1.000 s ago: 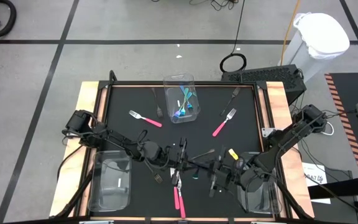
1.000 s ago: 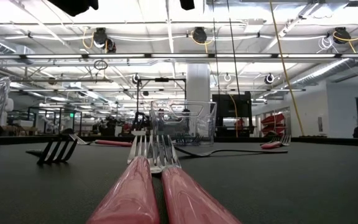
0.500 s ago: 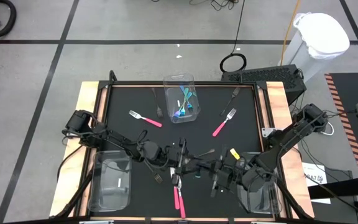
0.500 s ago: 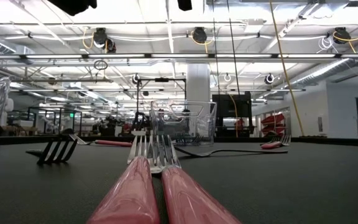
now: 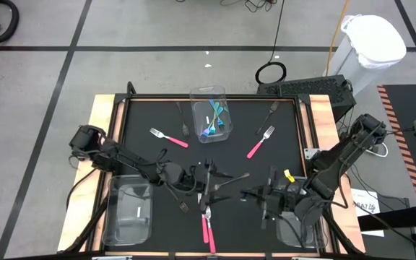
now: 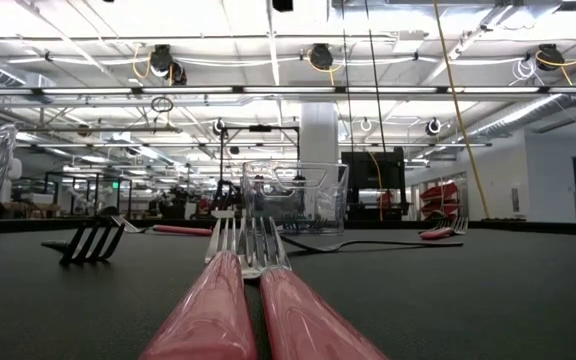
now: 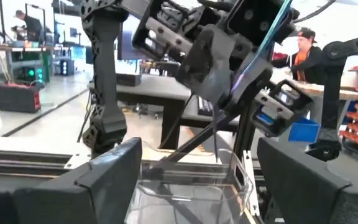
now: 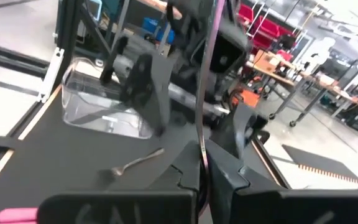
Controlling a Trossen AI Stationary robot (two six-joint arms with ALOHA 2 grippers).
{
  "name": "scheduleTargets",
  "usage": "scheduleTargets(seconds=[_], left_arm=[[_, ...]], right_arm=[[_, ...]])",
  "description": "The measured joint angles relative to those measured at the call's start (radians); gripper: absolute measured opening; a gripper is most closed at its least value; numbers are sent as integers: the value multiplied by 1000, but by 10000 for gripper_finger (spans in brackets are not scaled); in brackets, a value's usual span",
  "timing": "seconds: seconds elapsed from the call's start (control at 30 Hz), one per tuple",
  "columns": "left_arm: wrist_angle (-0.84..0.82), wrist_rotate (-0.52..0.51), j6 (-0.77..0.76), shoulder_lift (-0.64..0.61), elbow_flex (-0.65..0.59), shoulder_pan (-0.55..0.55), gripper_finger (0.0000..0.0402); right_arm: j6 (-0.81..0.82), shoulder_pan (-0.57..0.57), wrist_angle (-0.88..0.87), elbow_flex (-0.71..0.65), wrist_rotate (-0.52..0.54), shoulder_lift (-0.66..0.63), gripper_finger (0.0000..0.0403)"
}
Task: Sort silverware by color (type)
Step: Put the blue fork into the top transparent bin
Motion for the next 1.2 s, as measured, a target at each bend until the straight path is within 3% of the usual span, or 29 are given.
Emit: scheduleTargets(seconds=[0.33,0.57,1.07,1.2], left_arm=[[-67,-1,55,-77,0,-49,321],[-25,1,108,-78,0,-48,318],[7,45,166,-77,0,-55,212],[1,-10,166,-77,0,-53,193]], right_arm=[[59,-42,-37,-23,-6,1,3],[128,-107,-35,-40,-135,11,4],[154,-164,-23,-40,-215,56,4],[155,-164,-23,-40,-215,56,4]])
